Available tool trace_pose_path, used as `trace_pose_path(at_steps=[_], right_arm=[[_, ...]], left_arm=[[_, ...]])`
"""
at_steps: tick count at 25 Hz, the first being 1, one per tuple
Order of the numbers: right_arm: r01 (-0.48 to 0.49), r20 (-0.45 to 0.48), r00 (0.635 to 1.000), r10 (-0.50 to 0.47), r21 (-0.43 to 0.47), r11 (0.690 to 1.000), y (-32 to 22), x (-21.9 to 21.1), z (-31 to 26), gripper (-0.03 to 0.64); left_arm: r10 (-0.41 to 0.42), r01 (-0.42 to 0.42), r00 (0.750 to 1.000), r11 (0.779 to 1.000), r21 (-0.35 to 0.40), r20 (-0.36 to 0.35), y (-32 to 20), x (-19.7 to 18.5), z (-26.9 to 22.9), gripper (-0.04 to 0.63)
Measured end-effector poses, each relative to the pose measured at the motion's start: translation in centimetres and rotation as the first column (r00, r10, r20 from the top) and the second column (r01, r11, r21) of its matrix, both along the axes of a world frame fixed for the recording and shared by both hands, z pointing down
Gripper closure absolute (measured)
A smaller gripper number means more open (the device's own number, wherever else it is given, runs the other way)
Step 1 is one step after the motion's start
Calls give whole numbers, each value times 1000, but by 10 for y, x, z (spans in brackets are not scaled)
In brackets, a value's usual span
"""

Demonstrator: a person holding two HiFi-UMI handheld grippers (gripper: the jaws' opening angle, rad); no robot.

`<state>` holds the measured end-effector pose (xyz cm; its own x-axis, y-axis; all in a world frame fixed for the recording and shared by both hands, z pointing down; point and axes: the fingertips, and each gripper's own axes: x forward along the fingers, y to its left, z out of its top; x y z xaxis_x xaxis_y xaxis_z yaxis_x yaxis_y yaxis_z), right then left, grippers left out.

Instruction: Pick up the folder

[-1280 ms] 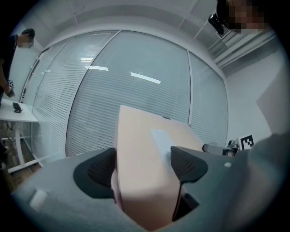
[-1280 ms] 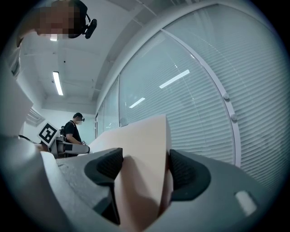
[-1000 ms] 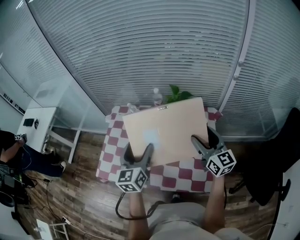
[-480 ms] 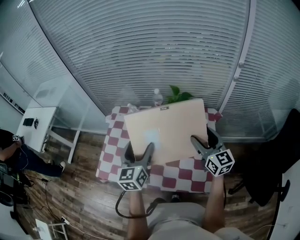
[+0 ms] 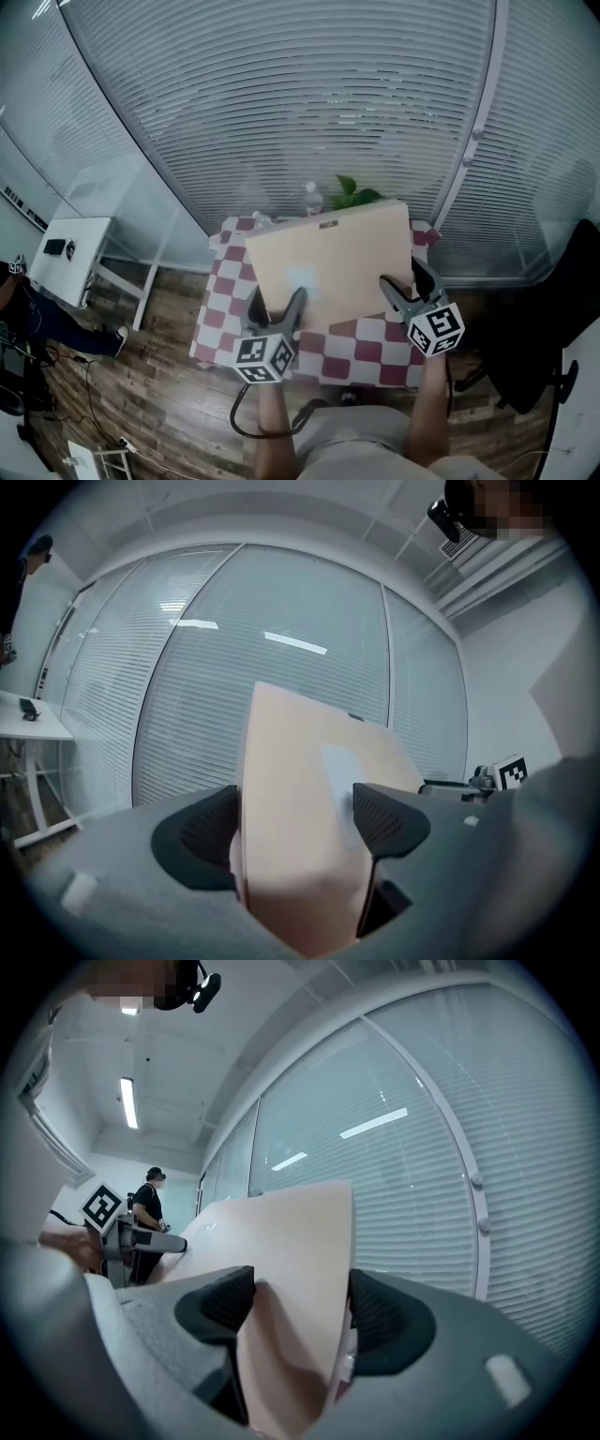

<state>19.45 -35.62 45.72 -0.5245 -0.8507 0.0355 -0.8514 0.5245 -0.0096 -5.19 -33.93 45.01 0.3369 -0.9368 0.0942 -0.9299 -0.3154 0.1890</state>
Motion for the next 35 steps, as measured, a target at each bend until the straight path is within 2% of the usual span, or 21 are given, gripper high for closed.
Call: trace_pose_path(at_steps=[3, 15, 35], right_arm=[[-4, -43, 999, 4, 5, 1000, 0, -3, 3, 295], [7, 6, 1000, -7, -25, 1000, -1, 0, 4, 295], [6, 1, 1000, -6, -42, 999, -6, -3, 11, 295]], left_arm=[[-14, 14, 1000, 1000, 8, -10, 0, -2, -2, 219], [-29, 29, 999, 1000, 0, -30, -1, -2, 1, 219], [-46, 46, 998, 999, -1, -30, 0, -5, 4, 219]])
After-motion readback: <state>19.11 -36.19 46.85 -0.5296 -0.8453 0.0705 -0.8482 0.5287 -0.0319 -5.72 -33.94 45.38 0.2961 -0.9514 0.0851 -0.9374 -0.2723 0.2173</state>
